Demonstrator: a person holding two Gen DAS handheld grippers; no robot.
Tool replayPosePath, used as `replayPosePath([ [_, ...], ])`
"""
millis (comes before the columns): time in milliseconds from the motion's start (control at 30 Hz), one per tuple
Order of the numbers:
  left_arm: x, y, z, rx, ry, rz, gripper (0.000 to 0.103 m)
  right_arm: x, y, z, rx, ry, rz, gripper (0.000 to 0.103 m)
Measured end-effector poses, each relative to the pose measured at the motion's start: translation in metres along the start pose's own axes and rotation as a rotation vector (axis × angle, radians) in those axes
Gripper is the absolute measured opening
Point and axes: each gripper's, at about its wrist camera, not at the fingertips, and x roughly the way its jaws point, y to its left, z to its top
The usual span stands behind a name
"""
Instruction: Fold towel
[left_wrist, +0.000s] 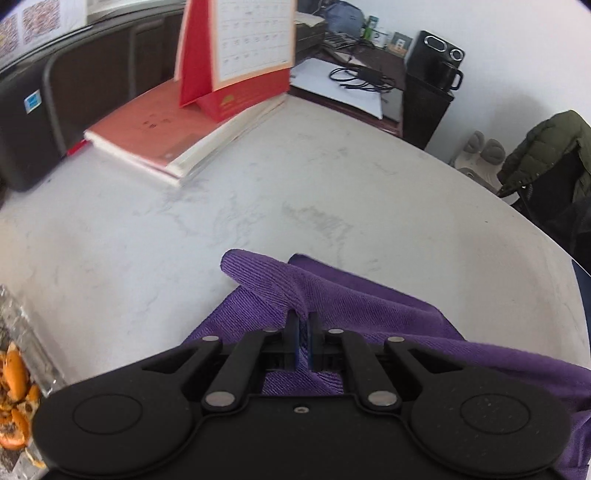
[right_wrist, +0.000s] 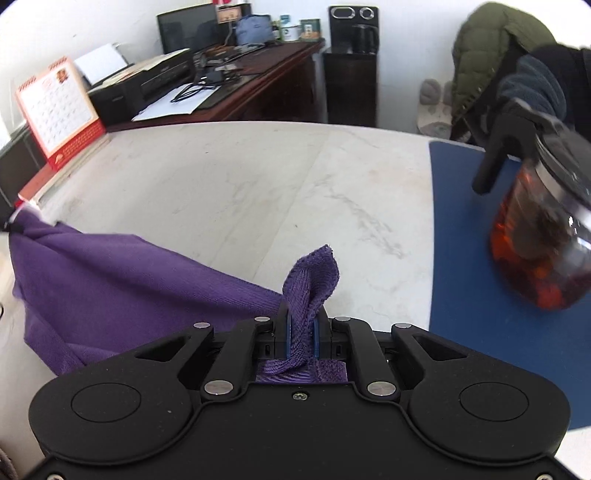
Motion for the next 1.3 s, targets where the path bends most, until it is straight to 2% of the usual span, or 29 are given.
replayPosePath([
  [133,0.0,-0.004,0.0,-0.006,-0.051,-0.021,0.006,0.01,0.0,0.006,-0.015,-0.006,0.011,0.01],
  [233,-0.001,-0.011,0.005,-0.026,-0.098,-0.044,0.016,0.025,0.005,0.021,-0.036,-0.047,-0.014,0.013],
  [267,-0.002,-0.014,0.007,-0.037,-0.109,-0.057,0.023,0.025,0.006,0.024,-0.037,-0.055,-0.032,0.023],
  [300,-0.003,-0.016,0.009,-0.043,-0.116,-0.07,0.023,0.025,0.007,0.027,-0.039,-0.062,-0.049,0.036],
  [367,-0.009,-0.024,0.007,-0.027,-0.127,-0.094,0.024,0.026,0.008,0.032,-0.042,-0.077,-0.084,0.05],
  [467,-0.017,-0.03,0.001,0.011,-0.138,-0.087,0.024,0.015,0.011,0.029,-0.04,-0.104,-0.119,0.056],
  [533,-0.026,-0.032,-0.006,0.035,-0.138,-0.089,0.024,0.006,0.014,0.022,-0.042,-0.11,-0.124,0.057],
  [633,-0.038,-0.043,-0.021,0.123,-0.088,-0.163,0.024,0.007,0.02,0.01,-0.068,-0.08,-0.11,0.058],
  [733,-0.038,-0.071,-0.046,0.286,0.011,-0.234,0.025,0.008,0.027,-0.001,-0.094,-0.049,-0.096,0.059],
  [833,-0.029,-0.101,-0.075,0.409,0.072,-0.278,0.025,0.009,0.034,-0.013,-0.12,-0.018,-0.082,0.06],
  [1067,0.01,-0.152,-0.099,0.57,0.125,-0.309,0.025,0.011,0.05,-0.04,-0.181,0.054,-0.048,0.06],
  [1167,0.019,-0.157,-0.107,0.593,0.146,-0.292,0.025,0.012,0.057,-0.052,-0.206,0.085,-0.034,0.06],
  [1300,0.013,-0.154,-0.117,0.637,0.168,-0.294,0.025,0.014,0.066,-0.067,-0.241,0.126,-0.015,0.06],
])
